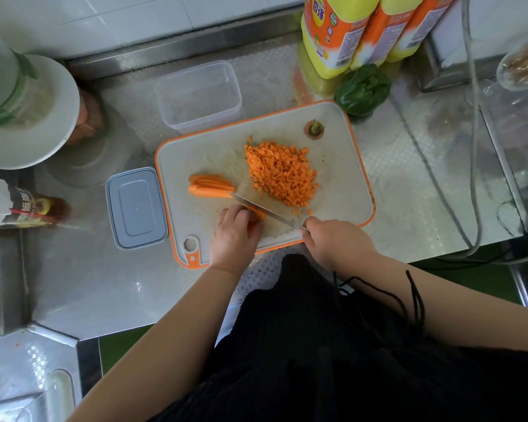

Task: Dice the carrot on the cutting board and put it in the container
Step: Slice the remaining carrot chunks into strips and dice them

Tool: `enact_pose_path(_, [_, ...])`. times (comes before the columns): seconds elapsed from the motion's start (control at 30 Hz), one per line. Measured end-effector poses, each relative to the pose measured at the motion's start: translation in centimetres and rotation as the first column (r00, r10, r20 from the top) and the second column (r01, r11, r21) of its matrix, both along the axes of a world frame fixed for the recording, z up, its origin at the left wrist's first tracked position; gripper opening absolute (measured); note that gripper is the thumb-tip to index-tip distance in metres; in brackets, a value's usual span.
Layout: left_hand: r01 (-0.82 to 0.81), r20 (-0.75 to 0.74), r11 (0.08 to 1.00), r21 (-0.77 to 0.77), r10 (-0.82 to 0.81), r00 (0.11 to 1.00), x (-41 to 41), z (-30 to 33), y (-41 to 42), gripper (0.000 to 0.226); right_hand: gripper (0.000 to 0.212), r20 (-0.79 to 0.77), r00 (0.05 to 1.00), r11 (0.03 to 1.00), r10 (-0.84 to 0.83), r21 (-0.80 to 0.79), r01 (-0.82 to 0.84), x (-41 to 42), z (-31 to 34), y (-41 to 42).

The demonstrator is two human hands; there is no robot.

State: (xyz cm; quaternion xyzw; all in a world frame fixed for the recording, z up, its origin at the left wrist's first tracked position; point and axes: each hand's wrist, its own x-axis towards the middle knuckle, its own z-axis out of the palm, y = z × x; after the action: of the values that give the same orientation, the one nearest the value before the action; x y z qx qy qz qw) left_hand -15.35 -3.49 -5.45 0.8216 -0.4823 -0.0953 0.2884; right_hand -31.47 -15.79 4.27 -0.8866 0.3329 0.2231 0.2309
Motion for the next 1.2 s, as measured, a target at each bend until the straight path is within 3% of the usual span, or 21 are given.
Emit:
enact_pose_path(0.17, [-0.010, 0.025, 1.000, -0.015, 0.010, 1.000, 0.1, -0.8, 0.0, 0.023, 0.027, -0.016, 0.999, 0.998, 0.052, -0.041, -0.052, -0.2, -0.1, 0.1])
enact_pose_path(0.37, [-0.013, 0.024, 0.999, -0.051, 0.014, 1.000, 0.1, -0.9, 0.0, 0.026, 0.014, -0.115, 0.993, 0.998, -0.003, 0.058, 0.010, 1.4, -0.9, -0.1])
enact_pose_path(0.5, [0.013, 0.048, 0.996, -0.083, -0.009, 0.999, 0.1, -0.7, 0.1, 0.024, 0.032, -0.080, 0.997, 0.995, 0.012, 0.102, -0.004, 1.5, -1.1, -0.9])
enact_pose_path(0.7, [0.019, 0.123, 0.998, -0.062, -0.011, 0.992, 0.0, 0.0, 0.4, 0.024, 0.038, -0.025, 0.994, 0.986, -0.104, 0.126, 0.106, 0.8, -0.9, -1.8])
enact_pose_path(0.83, [0.020, 0.144, 0.999, -0.032, -0.016, 0.989, -0.2, 0.6, 0.7, 0.019, 0.039, -0.029, 1.000, 0.997, -0.011, 0.073, 0.013, 0.7, 0.6, -0.7])
enact_pose_path(1.0, [0.012, 0.053, 1.000, -0.010, -0.012, 0.999, -0.4, 0.1, 0.8, 0.021, 0.032, -0.096, 0.995, 0.997, 0.028, 0.081, -0.020, 1.6, 1.0, -0.1])
enact_pose_path(1.13, [-0.002, -0.003, 1.000, -0.021, 0.002, 1.000, -0.4, -0.3, 0.9, 0.019, 0.016, -0.168, 0.986, 0.998, 0.009, 0.056, 0.000, 2.6, 0.2, 0.1])
enact_pose_path(1.2, [-0.007, -0.016, 1.000, -0.028, 0.007, 1.000, -0.4, -0.4, 0.9, 0.020, 0.022, -0.144, 0.990, 0.996, 0.007, 0.087, 0.005, 3.1, -0.1, 0.3])
